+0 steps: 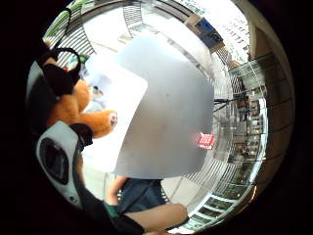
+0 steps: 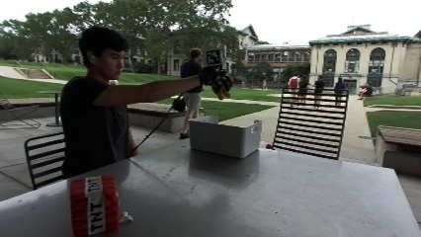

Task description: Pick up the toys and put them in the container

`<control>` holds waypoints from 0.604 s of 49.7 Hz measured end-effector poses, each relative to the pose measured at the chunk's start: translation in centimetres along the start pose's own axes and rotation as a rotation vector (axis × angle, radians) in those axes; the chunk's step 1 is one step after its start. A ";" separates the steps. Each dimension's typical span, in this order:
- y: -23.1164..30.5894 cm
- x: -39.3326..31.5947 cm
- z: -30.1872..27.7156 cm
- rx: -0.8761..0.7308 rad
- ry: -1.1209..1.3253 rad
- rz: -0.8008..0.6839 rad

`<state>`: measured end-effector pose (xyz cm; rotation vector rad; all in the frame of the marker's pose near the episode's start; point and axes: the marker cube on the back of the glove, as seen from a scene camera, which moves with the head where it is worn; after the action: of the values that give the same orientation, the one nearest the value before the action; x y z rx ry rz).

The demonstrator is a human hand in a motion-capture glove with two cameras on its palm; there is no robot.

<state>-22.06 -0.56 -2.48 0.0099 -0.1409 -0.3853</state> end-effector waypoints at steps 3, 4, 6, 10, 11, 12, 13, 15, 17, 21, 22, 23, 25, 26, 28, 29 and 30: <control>0.3 -0.8 0.8 -0.012 0.043 -0.059; 0.3 -1.0 1.1 -0.017 0.051 -0.055; 0.3 -1.6 1.5 -0.025 0.048 -0.031; 0.3 -2.6 2.2 -0.027 0.037 -0.035; 0.3 -2.8 2.4 -0.028 0.037 -0.048; 0.4 -2.9 2.5 -0.030 0.035 -0.066; 0.5 -3.1 2.7 -0.033 0.028 -0.089; 0.8 -3.8 2.9 -0.037 -0.005 -0.145; 1.0 -4.2 3.3 -0.039 -0.016 -0.164; 0.8 -4.4 4.1 -0.044 -0.003 -0.125; 0.8 -4.3 4.3 -0.047 0.009 -0.121; 0.8 -4.2 4.5 -0.050 0.026 -0.116; 0.7 -4.0 4.9 -0.066 0.059 -0.095; 0.7 -3.9 5.1 -0.082 0.071 -0.087; 1.0 -3.9 5.5 -0.130 0.075 -0.101; 1.1 -4.0 5.6 -0.155 0.067 -0.122; 1.3 -4.0 5.7 -0.177 0.055 -0.143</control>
<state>-26.09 2.23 2.70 -0.1448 -0.0517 -0.5385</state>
